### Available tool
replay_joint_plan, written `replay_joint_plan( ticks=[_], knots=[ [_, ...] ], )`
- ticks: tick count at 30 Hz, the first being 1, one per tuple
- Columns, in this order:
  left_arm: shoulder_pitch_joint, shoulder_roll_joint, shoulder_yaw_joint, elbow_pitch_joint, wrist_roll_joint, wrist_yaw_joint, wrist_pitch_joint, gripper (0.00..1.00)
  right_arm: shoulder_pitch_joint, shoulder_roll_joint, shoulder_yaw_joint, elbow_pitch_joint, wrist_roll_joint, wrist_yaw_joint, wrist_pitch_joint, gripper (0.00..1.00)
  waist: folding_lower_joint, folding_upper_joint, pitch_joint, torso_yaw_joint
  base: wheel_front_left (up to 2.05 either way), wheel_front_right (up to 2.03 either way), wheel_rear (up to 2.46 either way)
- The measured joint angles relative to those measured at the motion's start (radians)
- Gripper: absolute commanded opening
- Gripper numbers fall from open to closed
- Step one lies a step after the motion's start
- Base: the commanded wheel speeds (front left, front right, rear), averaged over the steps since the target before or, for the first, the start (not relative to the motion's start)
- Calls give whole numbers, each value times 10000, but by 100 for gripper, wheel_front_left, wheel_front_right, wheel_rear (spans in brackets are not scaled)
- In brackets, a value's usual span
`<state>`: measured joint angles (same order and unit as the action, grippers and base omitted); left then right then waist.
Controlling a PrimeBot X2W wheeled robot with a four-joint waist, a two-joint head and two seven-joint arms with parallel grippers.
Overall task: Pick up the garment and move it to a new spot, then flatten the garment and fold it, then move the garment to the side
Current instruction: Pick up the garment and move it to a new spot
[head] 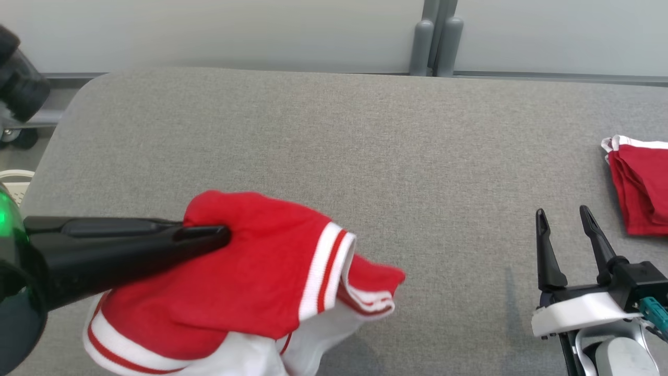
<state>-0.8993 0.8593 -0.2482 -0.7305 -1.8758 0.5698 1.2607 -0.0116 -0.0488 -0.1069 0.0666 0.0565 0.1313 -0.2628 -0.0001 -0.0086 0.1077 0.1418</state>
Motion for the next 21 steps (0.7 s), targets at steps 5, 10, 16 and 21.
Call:
replay_joint_plan(
  ticks=[5, 10, 16, 21],
  knots=[
    [1111, 305, 541, 497, -234, -842, 322, 0, -366, 0, 224, 4, -4, 0, 0, 100, 0, 0, 213, 95, 0, 0, 0],
    [1946, 458, 134, 1078, 443, -2378, 433, 0, -864, 6, 497, -8, -65, 2, 0, 100, 0, 0, 517, -189, 0, 0, 0],
    [1430, 612, -1300, 1331, 1942, -3743, 1361, 0, -1176, -8, 545, 8, 134, 2, 0, 100, 0, 0, 925, -1059, 0, 0, 0],
    [303, 970, -2426, 2809, 4136, -5250, 2115, 0, -1290, -10, 784, -8, 593, 0, 0, 100, 0, 0, 1409, -2071, 0, 0, 0]
  ],
)
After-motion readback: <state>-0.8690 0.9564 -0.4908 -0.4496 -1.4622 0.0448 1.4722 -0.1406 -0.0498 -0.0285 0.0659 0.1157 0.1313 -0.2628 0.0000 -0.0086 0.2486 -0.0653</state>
